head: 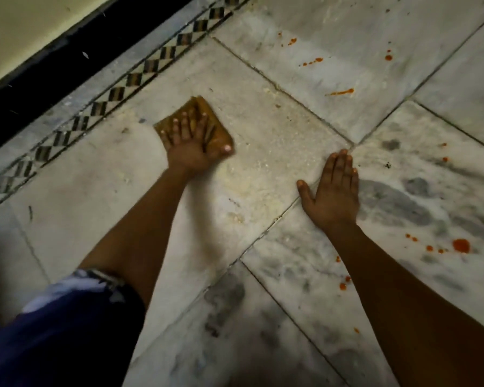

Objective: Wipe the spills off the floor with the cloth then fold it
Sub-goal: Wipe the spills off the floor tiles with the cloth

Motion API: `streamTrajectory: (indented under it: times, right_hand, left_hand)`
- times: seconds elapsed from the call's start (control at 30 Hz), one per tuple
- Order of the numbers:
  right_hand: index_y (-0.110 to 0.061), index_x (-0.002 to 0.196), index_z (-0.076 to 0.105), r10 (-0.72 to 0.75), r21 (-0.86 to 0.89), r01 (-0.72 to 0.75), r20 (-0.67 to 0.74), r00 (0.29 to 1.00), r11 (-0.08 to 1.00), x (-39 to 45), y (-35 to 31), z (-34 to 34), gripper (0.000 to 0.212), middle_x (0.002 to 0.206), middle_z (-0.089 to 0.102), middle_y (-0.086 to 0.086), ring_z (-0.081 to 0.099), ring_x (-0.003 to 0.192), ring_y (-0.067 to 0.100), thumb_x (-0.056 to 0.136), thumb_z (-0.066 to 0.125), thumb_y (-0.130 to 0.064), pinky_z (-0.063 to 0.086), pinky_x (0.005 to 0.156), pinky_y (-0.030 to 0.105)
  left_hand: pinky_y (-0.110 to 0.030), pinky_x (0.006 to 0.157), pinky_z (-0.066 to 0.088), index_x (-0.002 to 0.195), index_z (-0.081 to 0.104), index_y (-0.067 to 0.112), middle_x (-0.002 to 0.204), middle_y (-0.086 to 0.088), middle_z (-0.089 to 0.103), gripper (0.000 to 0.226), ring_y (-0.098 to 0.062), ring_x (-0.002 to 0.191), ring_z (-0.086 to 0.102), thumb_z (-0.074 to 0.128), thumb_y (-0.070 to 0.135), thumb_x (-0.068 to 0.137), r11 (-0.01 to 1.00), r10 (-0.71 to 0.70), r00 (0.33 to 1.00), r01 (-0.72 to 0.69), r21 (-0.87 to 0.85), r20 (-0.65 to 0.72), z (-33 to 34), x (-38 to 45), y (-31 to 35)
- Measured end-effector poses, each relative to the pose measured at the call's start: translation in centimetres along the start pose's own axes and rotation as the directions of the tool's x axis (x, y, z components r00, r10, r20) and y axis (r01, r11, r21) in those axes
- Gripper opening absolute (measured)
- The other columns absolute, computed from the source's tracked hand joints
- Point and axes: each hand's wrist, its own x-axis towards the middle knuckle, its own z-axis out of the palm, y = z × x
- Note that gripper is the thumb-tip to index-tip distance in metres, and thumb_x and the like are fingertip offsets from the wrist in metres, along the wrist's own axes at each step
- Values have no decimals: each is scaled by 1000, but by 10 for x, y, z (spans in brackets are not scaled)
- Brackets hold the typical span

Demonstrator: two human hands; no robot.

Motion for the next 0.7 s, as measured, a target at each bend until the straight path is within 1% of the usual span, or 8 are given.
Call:
streamTrajectory:
  times: [0.1,0.27,0.37,0.43,0.5,0.57,0.63,0.7]
  right_hand:
    - [-1,147,-4,-4,-2,4,89,996,1000,-13,0,-4,91,156,-8,19,-8,145,28,84,17,-63,-8,115,36]
    - [-3,147,-9,-7,41,-1,213,977,999,-20,0,-16,84,156,-15,15,-13,144,25,94,31,-55,-9,115,35]
    - [-6,149,-2,1,239,-74,292,956,968,-18,2,-30,75,158,-10,10,-8,145,21,97,31,-50,-4,116,33]
    - [-8,150,2,-12,332,-100,318,948,938,-20,4,-44,71,159,-2,8,-1,146,19,98,30,-47,1,116,31]
    - [-10,150,7,-28,397,-91,283,959,913,-25,4,-58,67,158,7,8,7,145,20,99,32,-45,6,115,30]
    - [-12,150,14,-27,443,-70,209,978,894,-34,2,-71,62,157,15,8,14,144,21,99,33,-42,12,115,30]
    - [-14,149,18,-20,470,-53,148,989,881,-42,0,-87,59,156,20,9,16,143,23,99,34,-41,12,115,31]
    - [-16,149,19,-17,482,-43,119,993,875,-48,0,-104,57,156,20,9,14,144,23,99,35,-40,10,114,31]
  left_hand:
    - [-53,113,-5,149,3,34,158,-11,-3,111,-32,145,-4,20,89,54,989,145,989,-145,33,-9,11,-48,12]
    - [-44,110,23,142,39,25,150,-7,35,76,-29,139,31,33,66,78,981,191,960,-196,-7,-206,29,-117,0]
    - [-39,85,45,132,52,21,132,-11,56,50,-34,116,55,58,39,87,986,59,952,-103,-134,-300,23,-140,12]
    - [-36,78,45,125,57,23,114,-11,66,52,-35,103,60,63,47,80,932,-133,951,23,-362,-281,13,-147,19]
    - [-37,85,50,115,62,27,105,-4,69,56,-27,102,62,60,58,69,705,-248,951,47,-708,-184,-1,-155,27]
    - [-39,89,51,110,65,25,104,-1,69,42,-23,105,62,65,47,74,375,-270,960,35,-927,-73,-13,-161,36]
    - [-34,83,53,107,64,22,104,-2,68,24,-23,104,63,63,33,85,100,-238,970,78,-992,52,-25,-167,46]
    - [-31,73,54,112,62,19,105,-4,67,26,-22,98,64,59,31,90,-29,-182,970,162,-986,164,-37,-175,57]
